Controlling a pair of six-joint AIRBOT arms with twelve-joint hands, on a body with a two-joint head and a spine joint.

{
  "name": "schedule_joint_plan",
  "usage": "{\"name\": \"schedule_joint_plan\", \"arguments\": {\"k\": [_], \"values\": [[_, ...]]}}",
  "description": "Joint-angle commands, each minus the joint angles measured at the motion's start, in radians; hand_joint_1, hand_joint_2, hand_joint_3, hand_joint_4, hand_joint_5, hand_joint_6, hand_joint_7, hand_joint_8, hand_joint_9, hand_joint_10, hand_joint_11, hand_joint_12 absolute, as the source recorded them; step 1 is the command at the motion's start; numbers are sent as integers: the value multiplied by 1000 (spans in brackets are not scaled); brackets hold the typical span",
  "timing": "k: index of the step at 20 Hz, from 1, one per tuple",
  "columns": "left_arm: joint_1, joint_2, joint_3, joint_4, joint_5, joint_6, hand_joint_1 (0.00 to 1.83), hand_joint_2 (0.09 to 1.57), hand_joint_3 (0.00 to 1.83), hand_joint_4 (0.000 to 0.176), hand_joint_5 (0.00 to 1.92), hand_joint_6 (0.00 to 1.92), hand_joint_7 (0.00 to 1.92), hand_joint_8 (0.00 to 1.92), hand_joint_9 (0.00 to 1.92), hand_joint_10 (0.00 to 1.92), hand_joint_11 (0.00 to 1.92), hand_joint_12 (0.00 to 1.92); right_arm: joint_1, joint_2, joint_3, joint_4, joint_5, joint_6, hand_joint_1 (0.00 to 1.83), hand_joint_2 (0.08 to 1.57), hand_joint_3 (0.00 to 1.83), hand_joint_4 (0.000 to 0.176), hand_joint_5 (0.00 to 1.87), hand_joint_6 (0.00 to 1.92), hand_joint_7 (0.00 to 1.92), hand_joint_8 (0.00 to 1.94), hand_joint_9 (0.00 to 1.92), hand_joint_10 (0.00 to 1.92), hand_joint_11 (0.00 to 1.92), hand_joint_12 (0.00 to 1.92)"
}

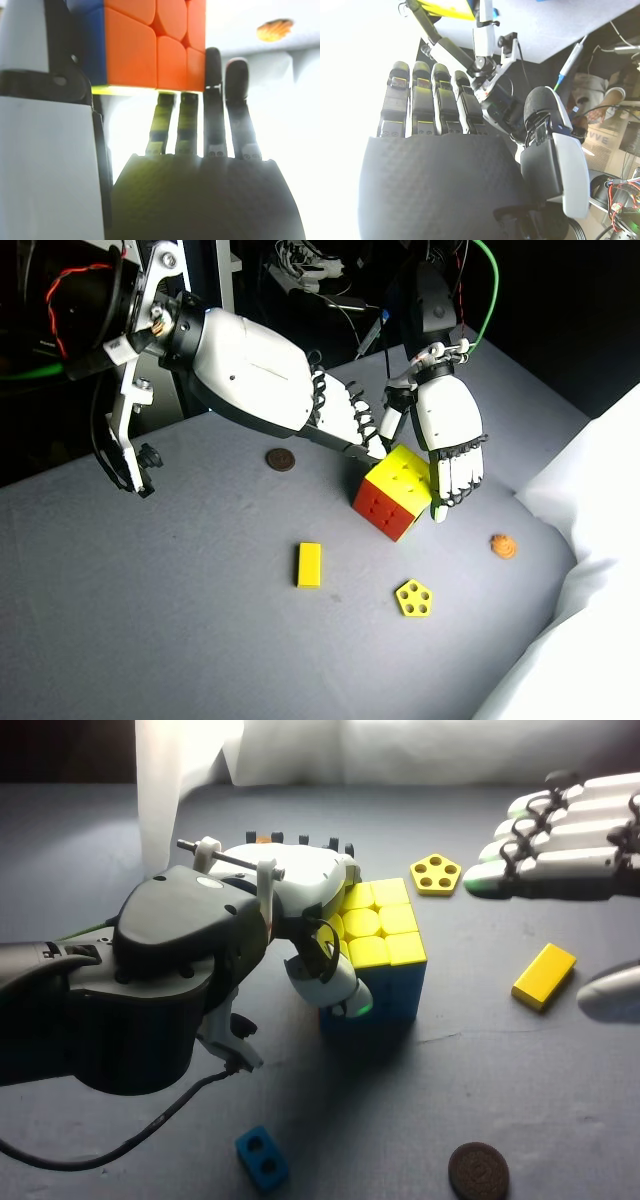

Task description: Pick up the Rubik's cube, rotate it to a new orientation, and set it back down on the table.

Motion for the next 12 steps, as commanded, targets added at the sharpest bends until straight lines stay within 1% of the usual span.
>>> {"name": "schedule_joint_plan", "arguments": {"k": [1,2,4,6,9,10,11,12], "values": [[-11,3,-6,35,-15,16,1090,1339,11,0,606,1479,554,1786,352,1827,277,1920,12,5,10,37,-37,19,27,1294,3,0,36,6,66,5,50,5,0,0],[-18,3,-7,34,-15,16,1061,1368,9,0,557,1557,523,1817,325,1852,271,1921,12,4,16,37,-30,27,10,1294,2,0,32,4,73,6,51,5,0,0],[-43,6,-7,22,-15,29,1104,1346,0,0,598,1442,564,1806,338,1811,256,1921,12,1,24,37,-16,36,0,1294,2,0,36,3,74,2,51,3,0,0],[-72,16,-10,6,2,40,1080,1368,4,0,554,1501,528,1850,302,1804,240,1919,12,0,27,37,-30,67,0,1294,2,0,33,2,78,3,57,5,0,0],[-113,27,-28,-20,4,49,1090,1353,1,0,587,1468,542,1815,304,1763,230,1917,13,-1,26,44,-65,87,0,1289,0,0,38,4,108,14,78,13,0,0],[-127,30,-36,-30,3,53,1075,1298,0,0,646,1466,339,1742,303,1745,232,1900,13,0,26,50,-88,87,0,1285,0,0,78,21,130,23,96,21,0,0],[-137,35,-45,-38,1,54,1080,1344,1,0,584,1493,505,1791,303,1747,239,1889,13,0,26,60,-116,87,0,1278,0,0,80,20,146,26,126,32,23,11],[-143,38,-51,-40,0,54,1071,1360,4,0,556,1525,534,1802,304,1741,232,1884,12,0,26,69,-137,87,0,1277,0,0,85,21,150,25,133,33,37,18]]}}
